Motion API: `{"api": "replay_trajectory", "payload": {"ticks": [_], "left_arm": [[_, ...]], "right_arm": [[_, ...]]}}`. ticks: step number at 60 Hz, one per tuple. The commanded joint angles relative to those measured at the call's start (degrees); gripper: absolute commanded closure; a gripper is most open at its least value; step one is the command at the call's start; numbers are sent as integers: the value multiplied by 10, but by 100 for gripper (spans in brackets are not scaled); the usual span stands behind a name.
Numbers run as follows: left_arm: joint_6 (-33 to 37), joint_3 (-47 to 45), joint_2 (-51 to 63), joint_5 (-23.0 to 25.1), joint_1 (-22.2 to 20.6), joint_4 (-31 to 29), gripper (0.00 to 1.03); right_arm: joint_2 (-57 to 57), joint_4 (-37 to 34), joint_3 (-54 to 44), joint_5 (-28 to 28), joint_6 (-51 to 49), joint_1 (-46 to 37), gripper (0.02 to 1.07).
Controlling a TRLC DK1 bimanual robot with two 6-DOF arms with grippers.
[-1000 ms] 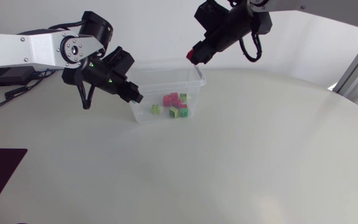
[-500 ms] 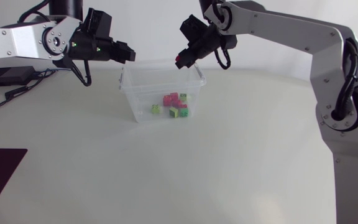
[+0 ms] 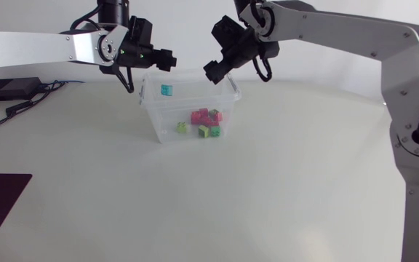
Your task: Place the duplo bricks in the container
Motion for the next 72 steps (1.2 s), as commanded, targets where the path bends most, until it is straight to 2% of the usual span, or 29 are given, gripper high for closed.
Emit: {"api": "replay_trajectory", "payload": {"ticks": [1, 8, 17, 28, 46, 57, 72], "left_arm": [[-8, 19, 18, -10, -9, -5, 4], [11, 3, 19, -27, -23, -47, 4], [33, -47, -49, -37, -23, -90, 4], [48, -154, -186, -67, -16, -90, 4], [88, -320, -378, -102, -6, -83, 4], [84, -389, -448, -119, 18, -82, 4], [87, -501, -590, -122, 56, -34, 4]], "right_arm": [[-76, 19, -54, 8, 9, 2, 6], [-161, 40, -134, 13, 9, 2, 6], [-274, 74, -244, 42, 11, -1, 6], [-388, 110, -362, 86, 26, -31, 6], [-536, 182, -546, 93, 46, -103, 6], [-600, 183, -628, 93, 44, -135, 6], [-709, 192, -715, 88, 62, -187, 6]]}}
